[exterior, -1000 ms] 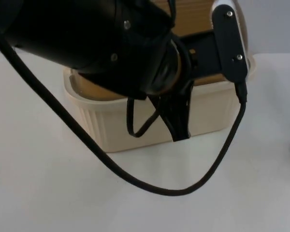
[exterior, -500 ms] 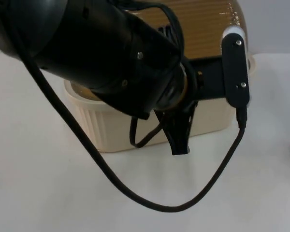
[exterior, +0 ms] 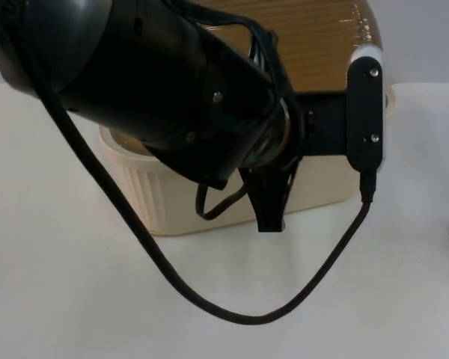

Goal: Open the box lid with the left hand, place the block into the box with the right hand, then close the box lid with the left hand.

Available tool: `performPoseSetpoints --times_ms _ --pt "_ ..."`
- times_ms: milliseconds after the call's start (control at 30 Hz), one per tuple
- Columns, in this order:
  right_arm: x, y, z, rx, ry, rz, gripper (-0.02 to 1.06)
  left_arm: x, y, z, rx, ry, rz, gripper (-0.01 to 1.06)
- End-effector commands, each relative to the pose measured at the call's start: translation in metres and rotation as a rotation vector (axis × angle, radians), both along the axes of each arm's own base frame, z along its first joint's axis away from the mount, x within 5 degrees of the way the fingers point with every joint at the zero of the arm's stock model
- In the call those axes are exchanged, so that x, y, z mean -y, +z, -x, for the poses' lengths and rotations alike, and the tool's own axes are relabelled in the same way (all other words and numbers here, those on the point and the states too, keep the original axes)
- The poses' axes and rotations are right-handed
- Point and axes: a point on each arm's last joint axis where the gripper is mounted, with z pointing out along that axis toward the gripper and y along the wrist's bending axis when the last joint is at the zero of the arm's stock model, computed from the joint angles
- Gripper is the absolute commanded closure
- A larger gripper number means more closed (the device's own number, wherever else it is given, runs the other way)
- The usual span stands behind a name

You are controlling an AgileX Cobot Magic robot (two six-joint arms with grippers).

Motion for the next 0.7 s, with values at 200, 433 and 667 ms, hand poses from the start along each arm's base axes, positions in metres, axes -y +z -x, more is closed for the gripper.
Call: performPoseSetpoints --times_ms 200,433,667 --pt "0.001 0.002 0.001 0.017 -0.002 0.000 0.00 -0.009 -0.001 -0.012 -0.007 0.063 0.027 1.05" --pt "0.001 0.002 0.001 0.015 -0.002 0.001 0.00 -0.007 -0.003 -0.007 -0.046 0.095 0.058 1.05" --pt "0.001 0.002 0.001 0.015 -0.002 0.001 0.00 -0.007 -0.002 -0.010 -0.010 0.045 0.028 1.05"
